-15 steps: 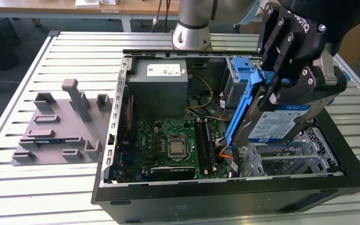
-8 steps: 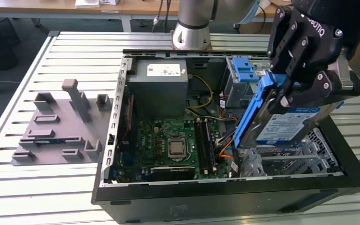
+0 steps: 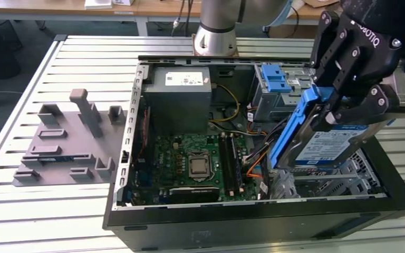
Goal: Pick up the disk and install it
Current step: 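Insert the disk into the insertion slot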
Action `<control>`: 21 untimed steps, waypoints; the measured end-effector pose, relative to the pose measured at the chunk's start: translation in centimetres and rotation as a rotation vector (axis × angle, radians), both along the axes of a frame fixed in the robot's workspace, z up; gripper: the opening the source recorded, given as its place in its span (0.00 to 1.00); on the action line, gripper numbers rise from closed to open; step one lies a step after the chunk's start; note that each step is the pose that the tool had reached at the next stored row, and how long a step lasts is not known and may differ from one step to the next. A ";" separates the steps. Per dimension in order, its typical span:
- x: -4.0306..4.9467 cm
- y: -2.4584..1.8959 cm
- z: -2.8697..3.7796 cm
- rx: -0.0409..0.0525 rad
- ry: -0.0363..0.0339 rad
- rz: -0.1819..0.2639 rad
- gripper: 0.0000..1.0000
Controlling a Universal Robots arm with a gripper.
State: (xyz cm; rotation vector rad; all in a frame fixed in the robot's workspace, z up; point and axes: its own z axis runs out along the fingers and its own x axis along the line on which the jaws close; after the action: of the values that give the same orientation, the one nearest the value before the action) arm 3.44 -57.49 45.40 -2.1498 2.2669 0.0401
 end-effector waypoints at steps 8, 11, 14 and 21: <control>0.89 -0.02 -0.18 0.0000 0.0001 0.010 0.36; 1.19 -0.03 -0.28 0.0001 0.0002 0.017 0.36; 1.60 -0.03 -0.39 0.0001 0.0002 0.017 0.36; 2.68 -0.03 -0.65 0.0000 0.0002 0.017 0.36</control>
State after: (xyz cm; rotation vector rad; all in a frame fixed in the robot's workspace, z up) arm 6.12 -57.52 44.75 -2.1692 2.2489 0.0405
